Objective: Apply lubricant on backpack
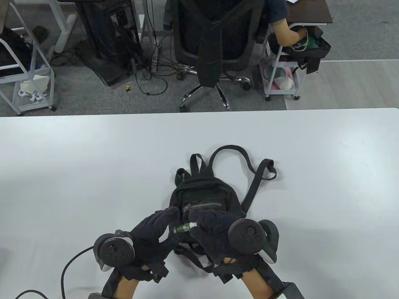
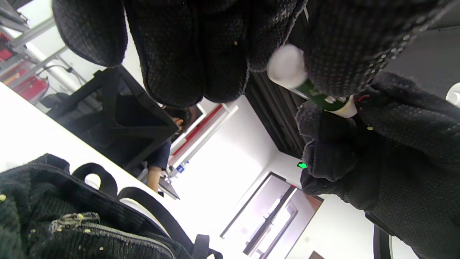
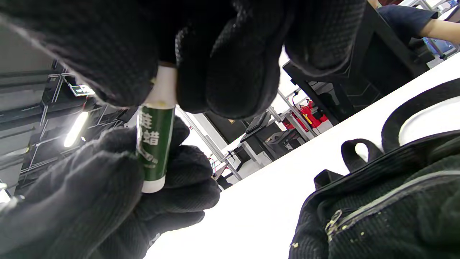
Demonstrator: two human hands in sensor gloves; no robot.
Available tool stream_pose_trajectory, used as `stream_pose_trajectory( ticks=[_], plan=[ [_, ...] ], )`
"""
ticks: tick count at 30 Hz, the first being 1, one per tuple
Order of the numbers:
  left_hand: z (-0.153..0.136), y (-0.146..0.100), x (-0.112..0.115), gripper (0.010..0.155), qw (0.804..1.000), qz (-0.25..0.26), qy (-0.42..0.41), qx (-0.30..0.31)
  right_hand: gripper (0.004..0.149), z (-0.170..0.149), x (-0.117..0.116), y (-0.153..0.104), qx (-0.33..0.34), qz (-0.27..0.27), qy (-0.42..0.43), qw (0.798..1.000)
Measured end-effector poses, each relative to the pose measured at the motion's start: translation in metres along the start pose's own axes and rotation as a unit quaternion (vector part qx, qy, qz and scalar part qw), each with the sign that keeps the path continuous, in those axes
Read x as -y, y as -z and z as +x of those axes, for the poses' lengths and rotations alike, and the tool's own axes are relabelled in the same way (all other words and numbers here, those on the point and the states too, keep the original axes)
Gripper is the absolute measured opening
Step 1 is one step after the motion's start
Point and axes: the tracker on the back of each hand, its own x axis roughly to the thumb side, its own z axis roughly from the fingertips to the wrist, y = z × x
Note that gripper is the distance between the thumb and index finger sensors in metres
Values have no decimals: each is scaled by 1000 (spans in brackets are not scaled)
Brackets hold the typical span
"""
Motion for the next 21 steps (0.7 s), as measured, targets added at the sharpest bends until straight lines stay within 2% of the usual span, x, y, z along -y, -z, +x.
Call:
stream_pose_trajectory(
  ticks=[3, 8, 12, 21],
  plan=[
    [0, 0, 1, 58, 1000, 1, 15, -2, 49, -3, -11, 3, -3, -1, 17, 1000],
    [5, 0, 5, 55, 997, -4, 73, 5, 50, -21, -24, 5, -31, 10, 63, 997],
    [10, 1, 9, 55, 996, 0, 85, 8, 61, -35, -32, 3, -55, 5, 61, 997],
    [19, 2, 21, 56, 984, -19, 170, 41, 54, -41, -42, 4, -80, 20, 88, 993]
  ],
)
